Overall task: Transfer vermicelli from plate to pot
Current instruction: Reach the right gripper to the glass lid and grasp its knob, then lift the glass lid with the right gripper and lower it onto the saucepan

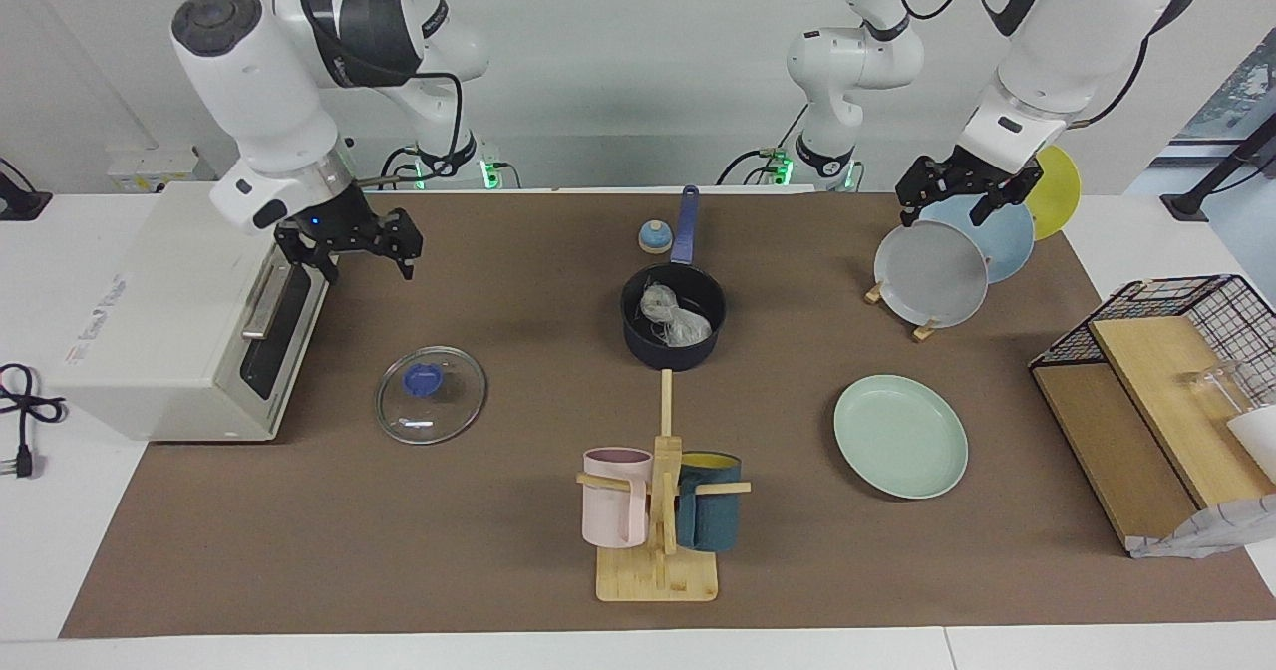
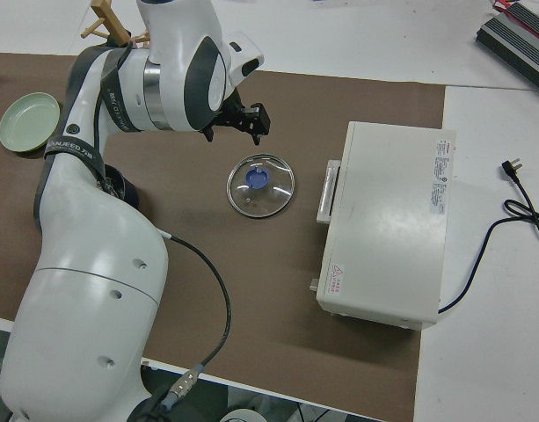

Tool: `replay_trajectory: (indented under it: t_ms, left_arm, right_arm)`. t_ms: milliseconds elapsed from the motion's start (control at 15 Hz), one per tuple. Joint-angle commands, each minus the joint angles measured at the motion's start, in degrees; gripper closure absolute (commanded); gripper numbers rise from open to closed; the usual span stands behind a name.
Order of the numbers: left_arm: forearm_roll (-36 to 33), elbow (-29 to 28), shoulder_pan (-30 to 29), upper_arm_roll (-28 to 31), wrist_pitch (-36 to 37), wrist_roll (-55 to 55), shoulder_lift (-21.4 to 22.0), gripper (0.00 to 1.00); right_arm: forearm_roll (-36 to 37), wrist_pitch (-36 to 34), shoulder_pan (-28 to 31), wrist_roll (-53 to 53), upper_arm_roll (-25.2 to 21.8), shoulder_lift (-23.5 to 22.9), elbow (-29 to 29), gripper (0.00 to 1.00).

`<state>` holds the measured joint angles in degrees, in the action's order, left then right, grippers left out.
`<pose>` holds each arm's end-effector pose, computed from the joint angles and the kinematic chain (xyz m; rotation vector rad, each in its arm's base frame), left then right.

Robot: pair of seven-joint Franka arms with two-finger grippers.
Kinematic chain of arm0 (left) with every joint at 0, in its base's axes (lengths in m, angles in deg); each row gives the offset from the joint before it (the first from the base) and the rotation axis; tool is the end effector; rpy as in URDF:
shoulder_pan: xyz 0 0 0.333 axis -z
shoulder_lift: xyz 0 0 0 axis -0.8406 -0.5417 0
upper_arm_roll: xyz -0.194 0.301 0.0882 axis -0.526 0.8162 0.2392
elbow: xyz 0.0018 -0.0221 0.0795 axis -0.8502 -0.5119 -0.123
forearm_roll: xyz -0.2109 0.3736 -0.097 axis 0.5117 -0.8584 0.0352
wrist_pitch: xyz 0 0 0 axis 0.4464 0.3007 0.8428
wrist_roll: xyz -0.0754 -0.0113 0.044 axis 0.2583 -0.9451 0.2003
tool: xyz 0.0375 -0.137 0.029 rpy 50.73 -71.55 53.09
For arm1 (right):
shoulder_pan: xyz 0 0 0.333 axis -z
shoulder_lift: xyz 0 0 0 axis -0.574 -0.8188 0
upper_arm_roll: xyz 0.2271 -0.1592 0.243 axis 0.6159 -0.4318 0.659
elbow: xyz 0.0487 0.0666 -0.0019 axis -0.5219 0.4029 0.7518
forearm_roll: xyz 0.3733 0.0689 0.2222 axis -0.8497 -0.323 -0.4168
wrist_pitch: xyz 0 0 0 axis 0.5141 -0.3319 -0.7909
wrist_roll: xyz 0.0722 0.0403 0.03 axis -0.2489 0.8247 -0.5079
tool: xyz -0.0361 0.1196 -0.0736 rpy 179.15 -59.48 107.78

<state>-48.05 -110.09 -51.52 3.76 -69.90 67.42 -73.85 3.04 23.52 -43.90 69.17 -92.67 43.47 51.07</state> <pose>0.5717 -0.0994 0.6233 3.1092 -0.0757 -0.1104 0.6387 0.0547 0.5130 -3.1214 -0.0557 0.0200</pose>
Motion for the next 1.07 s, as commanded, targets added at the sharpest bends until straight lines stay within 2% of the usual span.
replay_trajectory:
  t_ms: [0, 67, 267, 600, 933, 1000]
  left_arm:
    - [0.35, -0.11, 0.12, 0.44, 0.46, 0.16, 0.5, 0.0]
    - [0.35, -0.11, 0.12, 0.44, 0.46, 0.16, 0.5, 0.0]
    - [0.35, -0.11, 0.12, 0.44, 0.46, 0.16, 0.5, 0.0]
    - [0.35, -0.11, 0.12, 0.44, 0.46, 0.16, 0.5, 0.0]
    - [0.35, -0.11, 0.12, 0.44, 0.46, 0.16, 0.5, 0.0]
    - [0.35, -0.11, 0.12, 0.44, 0.46, 0.16, 0.5, 0.0]
  right_arm:
    - [-1.09, 9.1, 0.17, -2.09, 0.19, -4.35, 3.45, 0.0]
    - [-1.0, 14.01, -0.18, -2.1, 0.19, -4.18, 6.78, 0.0]
    - [-1.0, 21.17, -0.27, -2.62, 0.28, -5.5, 11.99, 0.0]
    - [-1.0, 23.29, -0.27, -4.21, 0.37, -10.77, 12.79, 0.0]
    - [-0.91, 23.47, -0.27, -4.73, 0.37, -11.92, 12.88, 0.0]
    - [-0.91, 23.47, -0.27, -5.78, 0.28, -11.92, 12.88, 0.06]
